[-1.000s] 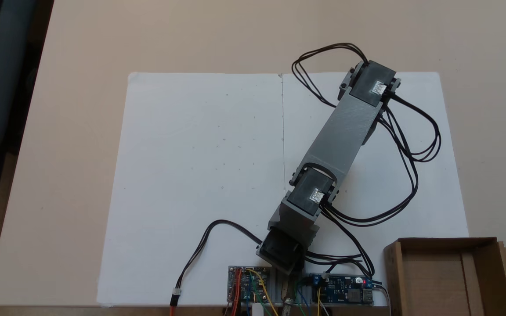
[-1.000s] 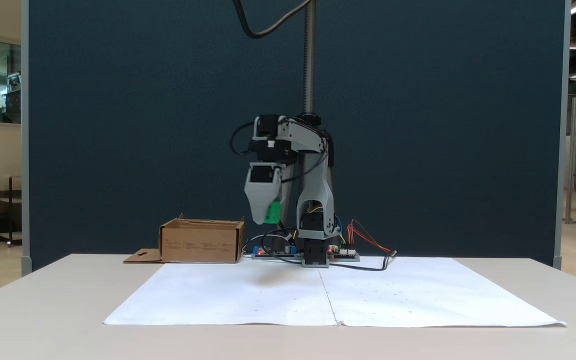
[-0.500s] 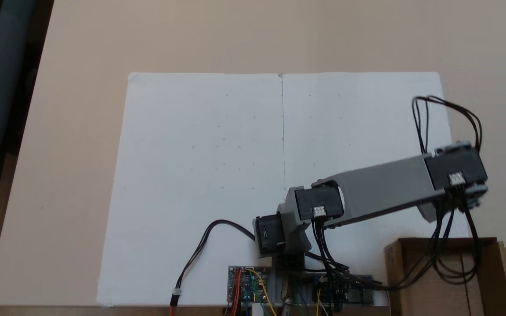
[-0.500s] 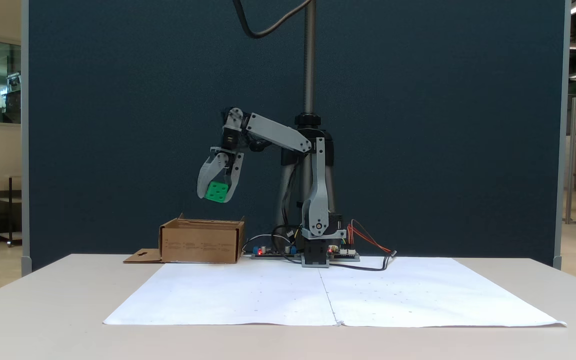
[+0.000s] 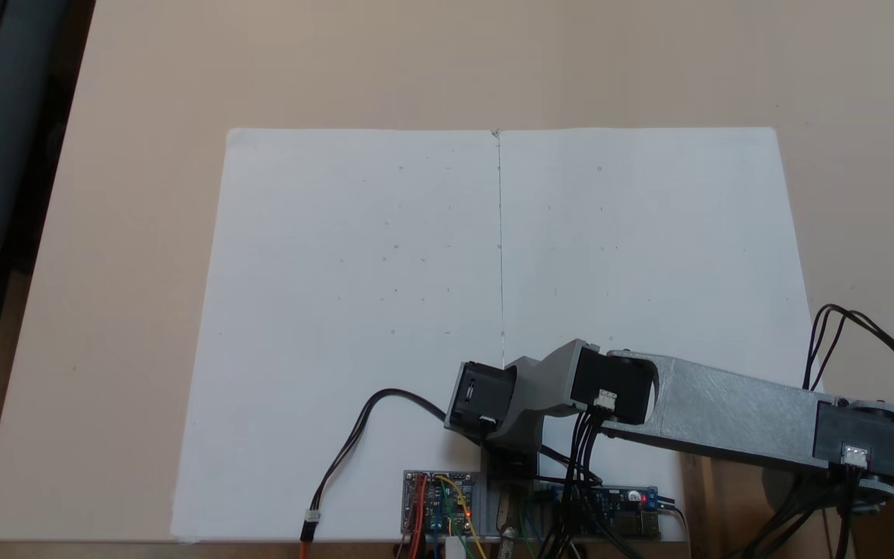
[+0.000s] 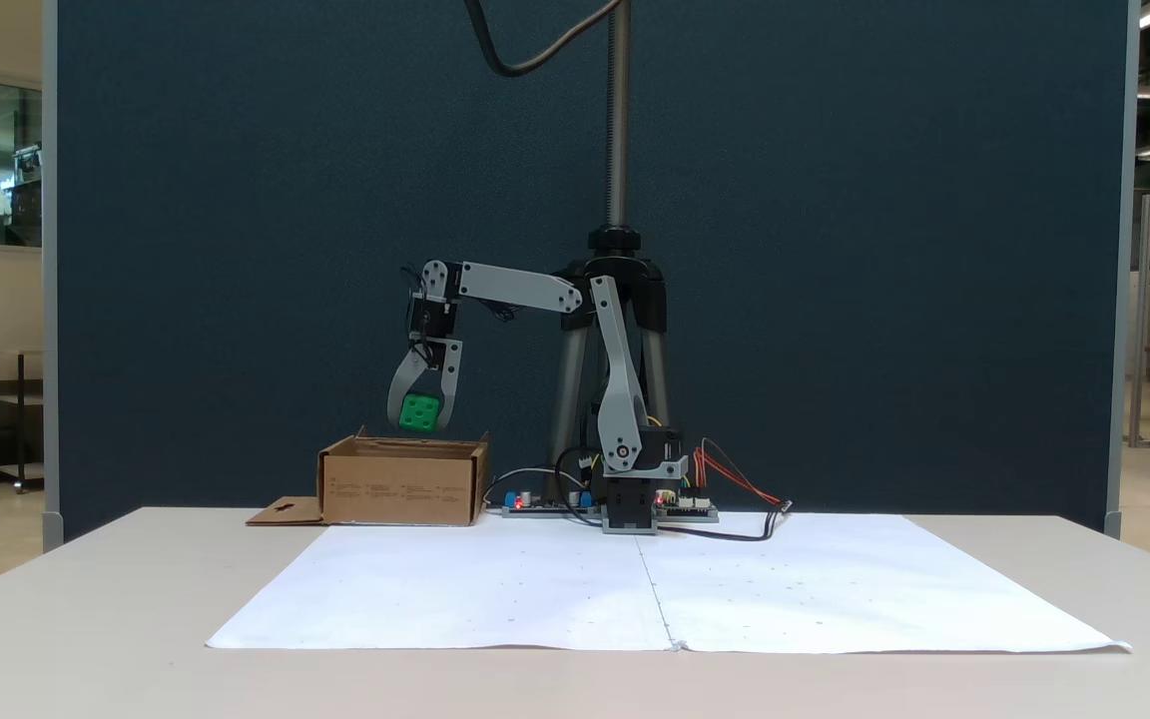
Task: Grasp a green dice and put it in the bin.
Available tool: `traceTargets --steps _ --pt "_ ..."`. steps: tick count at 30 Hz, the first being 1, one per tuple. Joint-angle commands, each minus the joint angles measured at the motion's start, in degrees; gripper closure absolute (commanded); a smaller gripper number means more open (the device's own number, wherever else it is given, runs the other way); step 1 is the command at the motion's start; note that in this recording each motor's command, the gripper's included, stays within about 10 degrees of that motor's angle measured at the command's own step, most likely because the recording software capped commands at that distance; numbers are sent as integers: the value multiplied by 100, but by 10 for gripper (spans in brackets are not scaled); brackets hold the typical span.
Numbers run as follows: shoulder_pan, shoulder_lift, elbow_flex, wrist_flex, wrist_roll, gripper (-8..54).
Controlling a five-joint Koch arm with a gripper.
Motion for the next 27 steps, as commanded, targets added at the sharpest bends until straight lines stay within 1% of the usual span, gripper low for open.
traceTargets --steps 1,8,9,10,11,12,14,17,22,27 --pt "79 97 -264 -229 545 336" --pt "79 79 -193 -220 729 336" --pt "79 79 -167 -237 729 324" --pt "79 79 -123 -229 729 268" --pt "79 79 -35 -229 747 197" --pt "79 79 35 -229 809 146" --pt "79 70 79 -246 976 85" --pt "70 53 79 -343 1450 61" --pt "-114 88 53 -1072 2521 53" --pt "-1441 870 44 -1125 3479 37"
